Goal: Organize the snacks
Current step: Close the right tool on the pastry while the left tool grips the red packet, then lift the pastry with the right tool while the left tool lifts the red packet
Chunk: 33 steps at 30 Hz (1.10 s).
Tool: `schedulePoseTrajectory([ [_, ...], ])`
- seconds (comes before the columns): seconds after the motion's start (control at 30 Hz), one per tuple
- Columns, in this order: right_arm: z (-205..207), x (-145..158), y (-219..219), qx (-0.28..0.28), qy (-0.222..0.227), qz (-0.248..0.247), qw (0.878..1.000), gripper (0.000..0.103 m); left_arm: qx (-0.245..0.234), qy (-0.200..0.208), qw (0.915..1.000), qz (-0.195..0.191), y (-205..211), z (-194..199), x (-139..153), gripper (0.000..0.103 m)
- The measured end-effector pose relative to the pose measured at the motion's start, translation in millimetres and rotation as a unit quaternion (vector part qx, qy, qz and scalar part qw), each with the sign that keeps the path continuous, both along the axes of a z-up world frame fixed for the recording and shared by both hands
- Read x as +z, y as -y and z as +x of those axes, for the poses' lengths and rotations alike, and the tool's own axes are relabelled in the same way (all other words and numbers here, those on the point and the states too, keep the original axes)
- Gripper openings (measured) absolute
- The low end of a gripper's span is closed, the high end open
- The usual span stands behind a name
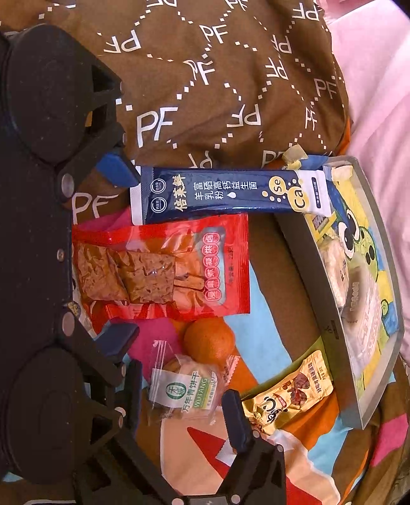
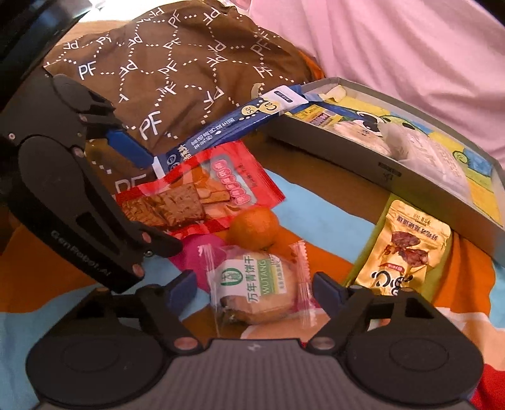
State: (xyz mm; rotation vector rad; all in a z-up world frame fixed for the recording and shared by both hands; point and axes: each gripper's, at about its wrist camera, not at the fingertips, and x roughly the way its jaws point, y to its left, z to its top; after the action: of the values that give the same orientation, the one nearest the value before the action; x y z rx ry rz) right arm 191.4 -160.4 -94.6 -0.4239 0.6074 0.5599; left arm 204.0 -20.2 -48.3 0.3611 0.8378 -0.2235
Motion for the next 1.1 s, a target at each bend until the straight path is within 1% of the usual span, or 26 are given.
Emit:
schedulePoseTrajectory([
  [0.07, 0, 0, 3, 0.001, -0.01, 0.011, 1.0, 0.075, 0.001, -0.003, 1.0, -0.005, -1, 1, 1, 0.09],
  [0.1, 1, 0, 5, 0.0, -0.016, 0.017, 1.0, 0.074, 0.0, -0.005, 1.0, -0.008, -1, 1, 1, 0.089],
  [0.17, 1, 1, 9, -0.005, -0.027, 0.027, 0.999, 0.07, -0.001, -0.01, 0.9998, -0.017, -2, 2, 3, 0.082],
  [0.27, -4, 2, 14, -0.012, -0.033, 0.027, 0.999, 0.066, 0.001, -0.016, 0.9993, -0.034, -2, 0, 4, 0.074],
  [0.33, -10, 5, 19, -0.015, -0.034, 0.021, 0.999, 0.065, 0.003, -0.017, 0.9991, -0.039, -2, -2, 3, 0.072],
  [0.47, -25, 10, 32, -0.023, -0.041, 0.015, 0.999, 0.065, 0.013, -0.021, 0.9988, -0.043, 1, -3, 2, 0.071],
  [0.57, -33, 17, 43, -0.04, -0.056, 0.027, 0.997, 0.065, 0.02, -0.028, 0.9977, -0.058, 1, -4, 2, 0.071],
  [0.63, -38, 20, 50, -0.058, -0.069, 0.039, 0.995, 0.065, 0.023, -0.027, 0.9977, -0.059, 3, -6, 1, 0.071],
  [0.7, -45, 22, 57, -0.076, -0.08, 0.048, 0.993, 0.064, 0.023, -0.024, 0.9979, -0.056, 5, -9, 2, 0.067],
  [0.83, -61, 23, 66, -0.089, -0.084, 0.049, 0.991, 0.064, 0.03, -0.035, 0.9972, -0.059, 8, -12, 5, 0.057],
  [0.97, -75, 25, 69, -0.095, -0.085, 0.049, 0.991, 0.065, 0.049, -0.06, 0.993, -0.089, 7, -20, 9, 0.056],
  [1.03, -78, 26, 68, -0.096, -0.085, 0.052, 0.99, 0.065, 0.06, -0.071, 0.9894, -0.111, 8, -33, 11, 0.055],
  [1.1, -81, 26, 66, -0.094, -0.083, 0.053, 0.991, 0.066, 0.061, -0.077, 0.9874, -0.124, 11, -46, 12, 0.055],
])
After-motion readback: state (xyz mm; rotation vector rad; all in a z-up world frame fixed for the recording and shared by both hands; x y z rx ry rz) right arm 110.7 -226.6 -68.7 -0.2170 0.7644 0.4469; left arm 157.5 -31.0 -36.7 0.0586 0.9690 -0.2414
